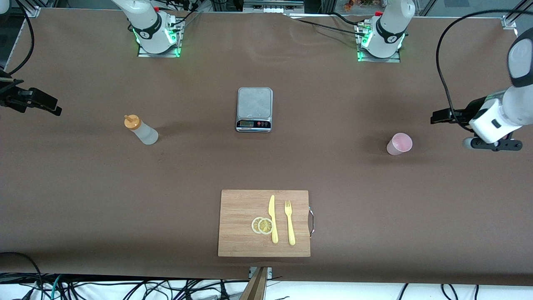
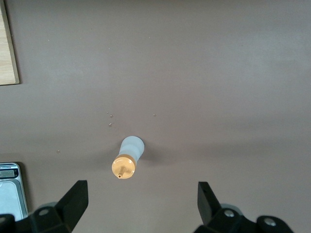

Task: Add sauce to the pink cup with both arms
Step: 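Lower the left gripper onto the pink cup and close on it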

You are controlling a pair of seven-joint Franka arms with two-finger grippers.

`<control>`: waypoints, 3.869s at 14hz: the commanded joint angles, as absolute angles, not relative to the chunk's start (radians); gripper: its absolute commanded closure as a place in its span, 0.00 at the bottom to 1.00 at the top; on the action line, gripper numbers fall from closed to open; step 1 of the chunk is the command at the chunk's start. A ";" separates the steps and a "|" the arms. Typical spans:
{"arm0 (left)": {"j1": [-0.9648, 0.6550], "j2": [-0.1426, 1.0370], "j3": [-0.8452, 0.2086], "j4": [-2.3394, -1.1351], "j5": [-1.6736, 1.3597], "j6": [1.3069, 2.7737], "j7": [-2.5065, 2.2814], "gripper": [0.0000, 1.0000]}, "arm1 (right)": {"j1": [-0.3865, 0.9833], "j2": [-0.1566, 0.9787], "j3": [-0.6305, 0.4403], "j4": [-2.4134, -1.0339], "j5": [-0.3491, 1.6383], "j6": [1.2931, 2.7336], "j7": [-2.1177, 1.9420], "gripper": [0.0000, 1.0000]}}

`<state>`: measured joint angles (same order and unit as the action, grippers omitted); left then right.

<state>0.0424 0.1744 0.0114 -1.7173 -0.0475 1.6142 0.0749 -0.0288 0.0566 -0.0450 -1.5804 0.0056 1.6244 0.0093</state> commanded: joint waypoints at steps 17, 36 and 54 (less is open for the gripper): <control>0.058 0.212 0.025 -2.215 0.015 2.293 0.201 0.02 | -0.034 0.052 -0.046 -1.578 0.021 1.628 0.017 0.00; 0.052 0.285 0.025 -2.250 -0.040 2.401 0.193 0.23 | -0.034 0.052 -0.046 -1.578 0.021 1.628 0.015 0.00; -0.135 0.264 -0.029 -2.054 -0.054 2.224 0.025 1.00 | -0.034 0.052 -0.046 -1.578 0.021 1.628 0.015 0.00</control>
<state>-0.0717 0.2778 -0.0047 -2.1123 -0.0337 2.2933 0.0967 -0.0300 0.0567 -0.0451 -1.5805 0.0057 1.6244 0.0093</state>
